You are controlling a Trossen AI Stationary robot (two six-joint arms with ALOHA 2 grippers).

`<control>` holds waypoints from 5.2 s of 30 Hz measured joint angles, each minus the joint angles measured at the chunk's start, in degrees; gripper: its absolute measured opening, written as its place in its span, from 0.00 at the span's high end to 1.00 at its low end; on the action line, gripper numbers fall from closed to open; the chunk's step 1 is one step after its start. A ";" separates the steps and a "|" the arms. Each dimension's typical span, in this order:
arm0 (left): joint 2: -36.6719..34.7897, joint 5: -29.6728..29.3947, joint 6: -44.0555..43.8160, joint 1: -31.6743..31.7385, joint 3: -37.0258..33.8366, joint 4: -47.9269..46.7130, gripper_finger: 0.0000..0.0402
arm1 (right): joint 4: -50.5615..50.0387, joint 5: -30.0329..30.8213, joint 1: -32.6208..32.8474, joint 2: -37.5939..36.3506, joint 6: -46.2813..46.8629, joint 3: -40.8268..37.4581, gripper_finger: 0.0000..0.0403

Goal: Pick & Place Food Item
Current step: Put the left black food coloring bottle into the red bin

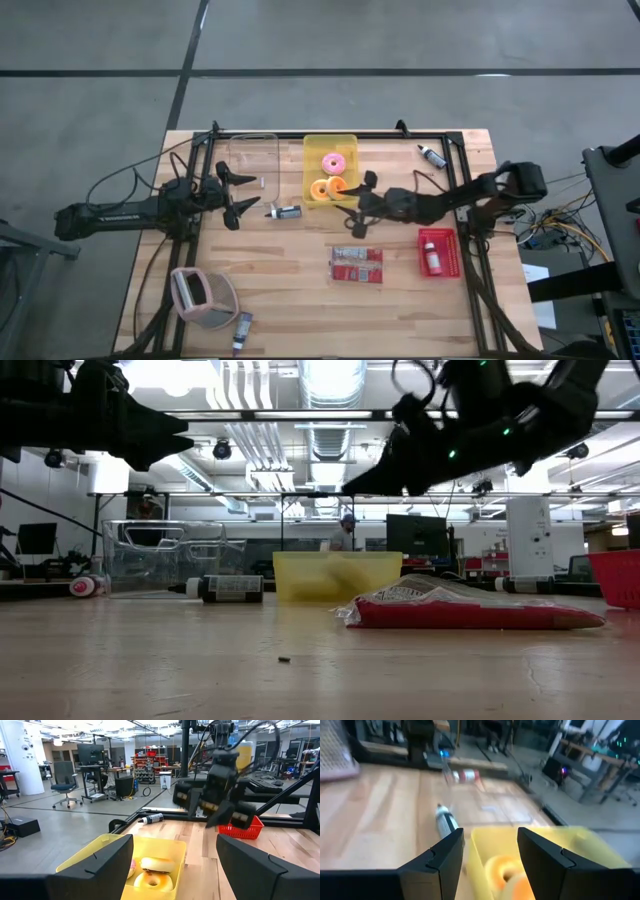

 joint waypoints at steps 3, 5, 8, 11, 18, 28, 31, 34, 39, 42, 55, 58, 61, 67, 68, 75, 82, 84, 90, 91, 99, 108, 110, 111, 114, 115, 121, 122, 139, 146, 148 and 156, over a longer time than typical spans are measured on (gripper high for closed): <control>0.00 0.00 0.02 0.01 0.00 0.01 0.27 | 0.54 0.03 -1.32 4.77 0.60 2.15 0.55; 0.00 -0.02 0.00 0.00 0.00 0.01 0.28 | 1.31 -0.56 -1.83 8.48 2.41 3.84 0.55; 0.00 0.00 0.00 0.00 0.00 0.00 0.28 | 4.60 -2.92 -2.08 13.70 3.49 6.74 0.54; 0.00 0.00 0.02 0.02 0.00 0.02 0.28 | 7.18 -4.86 -2.03 18.15 2.07 9.70 0.52; 0.00 0.00 0.01 0.00 0.00 0.01 0.28 | 6.91 -11.57 -2.68 26.47 3.44 15.89 0.43; 0.00 -0.08 0.01 0.00 0.00 0.00 0.28 | 4.00 -12.01 -2.84 32.70 3.34 25.59 0.42; 0.00 -0.09 0.01 0.00 0.00 0.00 0.27 | -2.92 -11.96 -2.84 32.51 3.10 28.44 0.42; 0.00 -0.11 0.02 0.00 0.00 0.00 0.28 | -9.92 -11.81 -2.86 32.33 3.27 31.59 0.42; 0.00 -0.13 0.02 0.01 0.00 0.00 0.27 | -20.51 -9.71 -2.83 32.33 4.49 36.00 0.44; 0.00 -0.13 0.02 0.01 0.02 0.00 0.28 | -26.31 -9.05 -2.85 32.36 4.46 38.24 0.45; 0.00 -0.13 0.00 0.00 0.00 0.00 0.28 | -41.01 -8.53 -2.90 32.60 4.41 45.02 0.46; 0.00 -0.14 0.00 0.01 0.00 0.00 0.28 | -41.06 -8.57 -2.94 32.64 4.11 45.20 0.46; 0.00 -0.15 0.02 0.00 0.00 0.00 0.28 | -41.05 -8.62 -2.94 32.68 3.24 45.19 0.46; 0.00 -0.15 0.02 0.00 0.00 0.00 0.28 | -41.77 -8.91 -2.94 32.79 1.66 45.25 0.46; 0.00 -0.15 0.02 0.01 0.00 0.00 0.28 | -41.98 -8.93 -2.93 32.79 1.67 45.25 0.46; 0.00 -0.15 0.00 0.02 0.00 0.00 0.27 | -42.24 -8.82 -2.60 32.79 1.62 45.25 0.46; 0.00 -0.15 0.00 0.01 0.00 0.00 0.28 | -43.98 -8.75 -0.86 32.77 3.80 45.29 0.46; 0.00 -0.17 0.00 0.00 0.02 0.00 0.27 | -44.54 -8.47 0.03 32.90 3.22 45.12 0.46; 0.00 -0.17 0.01 0.00 0.01 0.00 0.28 | -43.94 -9.01 0.55 32.84 5.13 45.17 0.46; 0.00 -0.15 0.02 0.02 0.00 0.00 0.28 | -43.94 -9.00 0.54 32.84 5.31 45.17 0.46; 0.00 -0.15 0.01 0.00 0.00 0.00 0.28 | -43.68 -8.60 0.78 32.84 7.05 45.17 0.46; 0.00 -0.17 0.02 0.01 0.00 0.00 0.28 | -42.69 -8.42 0.97 32.79 10.79 45.17 0.46; 0.00 -0.17 0.00 0.00 0.00 0.00 0.27 | -42.67 -8.42 0.99 32.79 10.79 45.17 0.46; 0.00 -0.17 0.00 0.00 0.00 0.00 0.27 | -42.68 -8.42 0.99 32.79 10.79 45.17 0.46; 0.00 -0.16 0.01 0.01 0.00 0.01 0.28 | -42.88 -8.58 0.99 32.79 10.77 45.17 0.46; 0.00 -0.17 0.01 0.01 0.01 0.00 0.28 | -43.03 -8.64 0.99 32.79 10.77 45.17 0.46; 0.00 -0.16 0.00 0.00 0.00 0.00 0.28 | -43.37 -9.06 1.01 32.79 10.75 45.17 0.46; 0.00 -0.16 0.01 0.01 0.00 0.00 0.28 | -43.42 -9.06 1.01 32.79 10.75 45.17 0.46; 0.00 -0.16 0.00 0.02 0.00 0.00 0.28 | -43.70 -9.29 1.02 32.79 10.51 45.17 0.62; 0.00 -0.17 0.00 0.00 0.00 0.00 0.27 | -43.65 -9.30 1.03 32.79 10.57 45.17 0.65; 0.00 -0.16 0.00 0.01 0.00 0.00 0.28 | -43.65 -9.29 1.03 32.79 10.57 45.17 0.65; 0.00 -0.16 0.02 0.00 0.00 0.00 0.28 | -43.65 -9.28 1.03 32.79 10.61 45.14 0.66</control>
